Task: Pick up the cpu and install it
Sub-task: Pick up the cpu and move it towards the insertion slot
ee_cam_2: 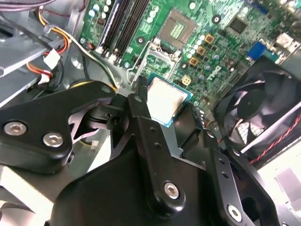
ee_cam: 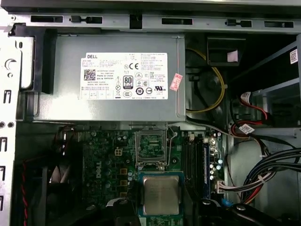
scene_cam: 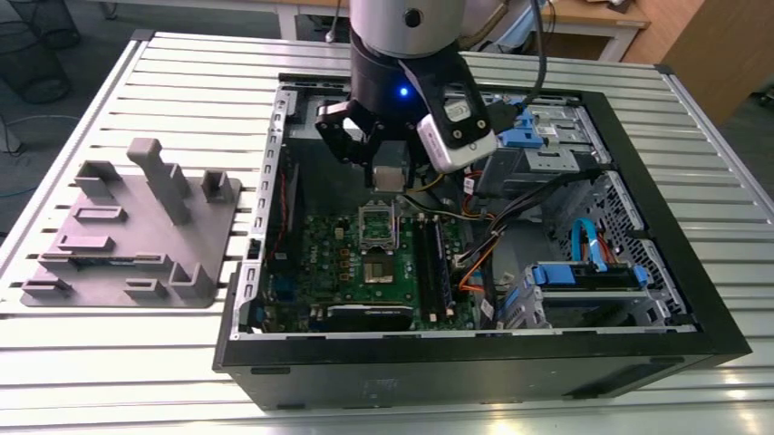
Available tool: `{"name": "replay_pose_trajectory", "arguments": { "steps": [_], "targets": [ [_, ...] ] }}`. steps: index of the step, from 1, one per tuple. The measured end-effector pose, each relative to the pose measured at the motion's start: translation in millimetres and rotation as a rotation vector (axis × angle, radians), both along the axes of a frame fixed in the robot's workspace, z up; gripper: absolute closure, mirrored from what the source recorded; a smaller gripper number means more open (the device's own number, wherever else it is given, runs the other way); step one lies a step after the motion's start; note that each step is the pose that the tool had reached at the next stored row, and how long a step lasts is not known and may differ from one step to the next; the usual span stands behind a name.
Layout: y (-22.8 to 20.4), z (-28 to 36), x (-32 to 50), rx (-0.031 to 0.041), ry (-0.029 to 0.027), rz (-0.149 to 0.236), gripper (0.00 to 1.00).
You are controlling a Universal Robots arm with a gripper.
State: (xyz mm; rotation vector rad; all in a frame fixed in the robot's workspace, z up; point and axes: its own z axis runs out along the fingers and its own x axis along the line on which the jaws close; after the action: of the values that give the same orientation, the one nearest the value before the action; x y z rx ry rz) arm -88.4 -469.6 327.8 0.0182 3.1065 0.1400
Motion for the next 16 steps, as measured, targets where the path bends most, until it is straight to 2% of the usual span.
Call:
{"name": "replay_pose_trajectory", "arguments": {
  "steps": [3, 5, 12, 16],
  "targets": [
    [-6.2, -2.0, 0.0, 0.0003, -0.0001, 0.0, 0.53],
    [-8.5, -2.8, 0.0, 0.0002, -0.0001, 0.0, 0.53],
    [-12.8, -4.3, 0.0, 0.0004, -0.0001, 0.0, 0.53],
    [-13.0, -4.5, 0.0, 0.0003, -0.0002, 0.0, 0.53]
  ]
}}
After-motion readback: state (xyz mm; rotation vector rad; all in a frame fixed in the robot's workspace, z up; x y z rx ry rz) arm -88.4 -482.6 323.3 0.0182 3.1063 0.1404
